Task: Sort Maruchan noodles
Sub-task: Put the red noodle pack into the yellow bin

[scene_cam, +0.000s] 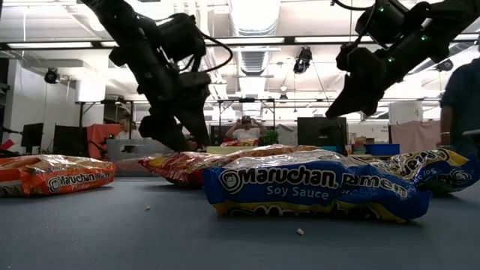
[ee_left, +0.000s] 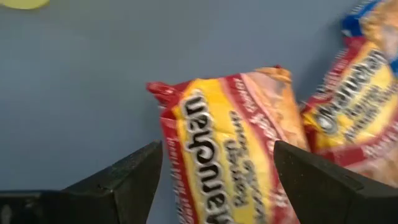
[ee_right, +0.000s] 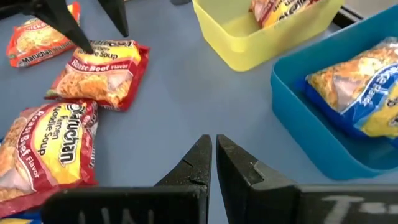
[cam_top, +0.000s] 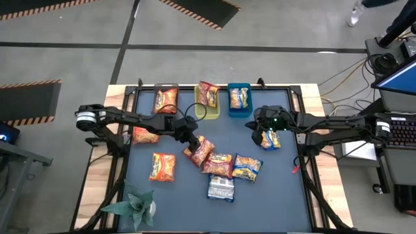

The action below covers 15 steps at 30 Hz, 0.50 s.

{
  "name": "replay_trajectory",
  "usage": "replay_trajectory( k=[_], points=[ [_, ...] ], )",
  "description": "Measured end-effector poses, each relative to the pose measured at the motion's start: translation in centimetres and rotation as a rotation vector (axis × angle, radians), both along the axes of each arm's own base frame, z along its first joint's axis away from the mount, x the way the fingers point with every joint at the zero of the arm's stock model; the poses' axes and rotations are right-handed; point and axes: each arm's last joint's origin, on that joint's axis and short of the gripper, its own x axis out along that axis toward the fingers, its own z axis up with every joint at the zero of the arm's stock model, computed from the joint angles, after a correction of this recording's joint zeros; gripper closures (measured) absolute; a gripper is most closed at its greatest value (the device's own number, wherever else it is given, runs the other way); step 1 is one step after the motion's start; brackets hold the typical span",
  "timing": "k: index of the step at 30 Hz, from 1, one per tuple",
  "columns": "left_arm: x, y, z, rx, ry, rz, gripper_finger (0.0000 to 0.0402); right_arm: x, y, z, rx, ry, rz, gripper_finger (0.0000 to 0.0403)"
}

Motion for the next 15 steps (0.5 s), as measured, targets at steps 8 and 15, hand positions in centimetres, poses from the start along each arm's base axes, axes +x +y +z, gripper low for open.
replay_trajectory(
  k=[8, 15],
  points=[
    [0.9, 0.1, -2.2, -0.005, 0.025, 0.017, 0.0123, 0.3, -0.1, -0.3, -0.003, -0.016, -0.002, 0.039],
    [1.4, -0.3, -2.6, -0.017, 0.008, 0.008, 0.0154, 0.6, -0.2, -0.7, 0.0, -0.011, -0.002, 0.039]
  ],
)
